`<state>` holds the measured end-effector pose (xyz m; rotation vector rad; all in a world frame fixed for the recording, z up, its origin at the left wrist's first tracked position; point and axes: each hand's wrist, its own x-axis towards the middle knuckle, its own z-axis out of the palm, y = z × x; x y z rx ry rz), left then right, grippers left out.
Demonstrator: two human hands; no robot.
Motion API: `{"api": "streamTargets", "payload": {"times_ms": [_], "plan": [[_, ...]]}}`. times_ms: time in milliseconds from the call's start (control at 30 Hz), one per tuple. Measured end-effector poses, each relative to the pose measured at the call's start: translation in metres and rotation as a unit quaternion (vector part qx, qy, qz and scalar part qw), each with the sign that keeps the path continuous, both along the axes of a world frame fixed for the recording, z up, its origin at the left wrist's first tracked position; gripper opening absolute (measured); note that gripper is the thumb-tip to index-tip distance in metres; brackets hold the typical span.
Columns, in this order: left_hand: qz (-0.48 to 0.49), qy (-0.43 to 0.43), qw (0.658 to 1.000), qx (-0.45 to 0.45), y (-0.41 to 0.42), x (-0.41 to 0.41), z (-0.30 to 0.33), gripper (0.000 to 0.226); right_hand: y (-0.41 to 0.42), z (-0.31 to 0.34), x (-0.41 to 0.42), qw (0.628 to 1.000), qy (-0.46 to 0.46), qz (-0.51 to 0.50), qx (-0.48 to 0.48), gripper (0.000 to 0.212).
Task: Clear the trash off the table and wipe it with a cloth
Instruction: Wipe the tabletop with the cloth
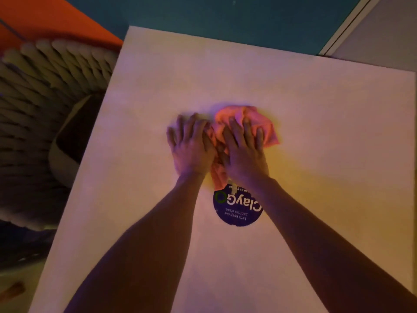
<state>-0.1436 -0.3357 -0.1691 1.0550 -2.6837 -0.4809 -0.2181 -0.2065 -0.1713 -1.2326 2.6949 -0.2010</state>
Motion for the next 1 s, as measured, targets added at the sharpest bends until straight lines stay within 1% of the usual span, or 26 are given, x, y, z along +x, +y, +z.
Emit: {"api": "streamTargets", "payload": {"times_ms": [100,133,167,233,333,400,500,567,633,667,733,800,867,933,1000], "plan": [[-0.028,0.062,0.998,0.018,-0.010,0.021,0.000,0.040,0.031,0.003,-0.003,0.999,0.006,-0.037,0.025,0.062],[-0.039,0.064,0.997,0.011,-0.018,0.034,-0.001,0.042,0.039,0.005,-0.008,0.998,0.003,-0.055,0.034,0.063],[-0.042,0.056,0.998,0.003,-0.029,0.052,-0.002,0.045,0.044,0.006,-0.014,0.997,0.001,-0.071,0.042,0.064],[-0.017,0.017,1.000,-0.018,-0.051,0.089,-0.003,0.048,0.048,0.005,-0.028,0.993,-0.006,-0.103,0.052,0.066],[0.029,-0.041,0.998,-0.043,-0.068,0.129,0.004,0.047,0.023,0.008,-0.040,0.984,-0.011,-0.171,0.043,0.067],[0.035,-0.049,0.997,-0.045,-0.064,0.132,0.005,0.047,-0.001,0.009,-0.051,0.976,-0.024,-0.210,0.040,0.067],[0.047,-0.038,0.997,-0.038,-0.068,0.124,0.004,0.047,-0.050,0.012,-0.068,0.972,-0.018,-0.231,0.024,0.067],[0.048,-0.046,0.997,-0.037,-0.070,0.124,0.002,0.046,-0.087,0.014,-0.065,0.975,-0.020,-0.219,0.024,0.073],[0.043,-0.056,0.997,-0.042,-0.075,0.127,-0.001,0.047,-0.127,0.013,-0.045,0.983,-0.036,-0.179,0.013,0.080],[0.042,-0.055,0.997,-0.042,-0.079,0.129,0.000,0.047,-0.144,0.012,-0.028,0.988,-0.041,-0.148,0.005,0.081],[0.042,-0.052,0.997,-0.049,-0.085,0.133,-0.001,0.047,-0.162,0.010,0.010,0.995,-0.037,-0.091,-0.013,0.074],[0.040,-0.046,0.996,-0.064,-0.089,0.134,-0.003,0.047,-0.160,0.006,0.048,0.998,-0.023,-0.054,-0.032,0.064],[0.037,-0.032,0.996,-0.072,-0.090,0.136,-0.004,0.047,-0.142,0.003,0.076,0.999,-0.017,-0.023,-0.040,0.059],[0.038,-0.025,0.996,-0.071,-0.091,0.138,-0.004,0.049,-0.120,0.003,0.084,0.999,-0.017,0.000,-0.035,0.058],[0.039,-0.024,0.997,-0.059,-0.090,0.140,-0.004,0.050,-0.097,0.003,0.070,1.000,-0.009,-0.002,-0.020,0.058]]}}
